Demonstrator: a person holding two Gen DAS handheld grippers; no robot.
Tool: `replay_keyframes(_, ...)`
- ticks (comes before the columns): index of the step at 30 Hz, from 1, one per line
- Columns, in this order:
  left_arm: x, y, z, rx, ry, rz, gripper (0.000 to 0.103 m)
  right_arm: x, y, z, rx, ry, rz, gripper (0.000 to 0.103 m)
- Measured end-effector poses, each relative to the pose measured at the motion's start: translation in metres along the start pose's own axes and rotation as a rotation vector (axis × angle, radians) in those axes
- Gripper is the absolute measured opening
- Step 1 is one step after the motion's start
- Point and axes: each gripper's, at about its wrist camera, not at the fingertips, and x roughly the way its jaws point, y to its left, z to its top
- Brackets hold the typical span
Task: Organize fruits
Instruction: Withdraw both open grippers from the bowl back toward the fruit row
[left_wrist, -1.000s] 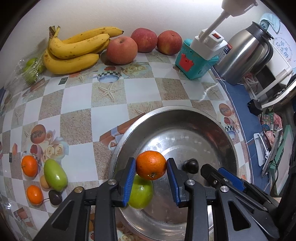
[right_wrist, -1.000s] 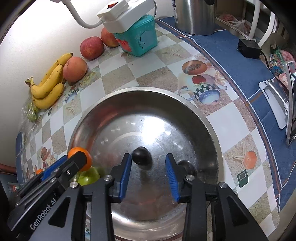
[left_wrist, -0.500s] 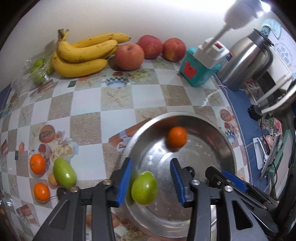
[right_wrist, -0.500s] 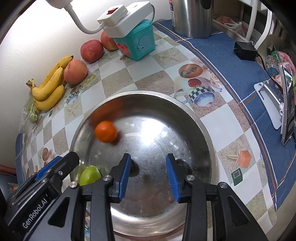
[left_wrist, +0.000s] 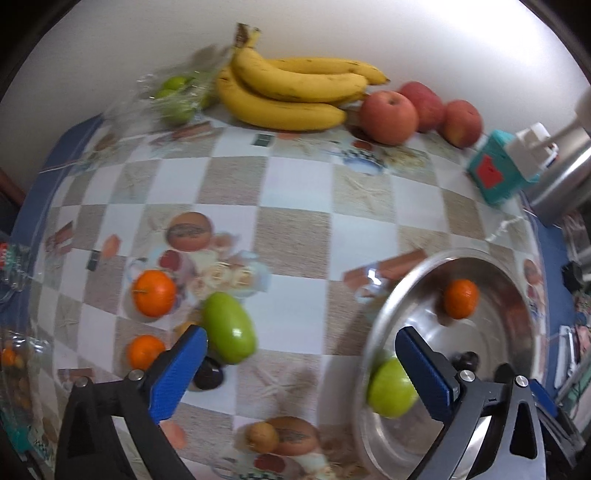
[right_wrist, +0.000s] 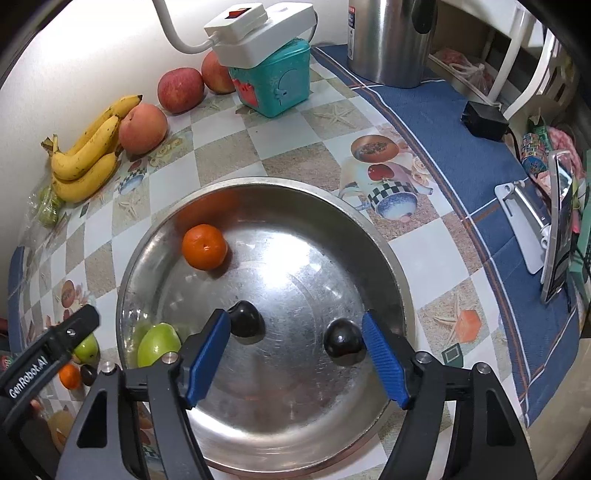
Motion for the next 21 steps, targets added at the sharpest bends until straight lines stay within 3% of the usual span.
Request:
replay_keyframes(2,-0.002,0.004,-0.001,-0.001,-0.013,0.029,0.103,-0.001,0.001,0.000,-0.009,-0.005,-0.003,0.076)
replay_keyframes(4,-0.002,0.009,-0.001,-0.006,-0.024,0.047,0.103,-0.003,0.002,0.000,-0.015,-0.015,-0.006,0.091)
replay_keyframes(5,-0.003,0.011,-0.001,-0.008,-0.029,0.052,0.103,-0.004,0.003,0.000,-0.018,-0.023,-0.007,0.093)
replay_keyframes(21,-0.024,0.039,-0.014,-0.028,-0.081,0.070,0.103,-0.023,0.020,-0.006,-0.058,-0.060,0.010,0.094)
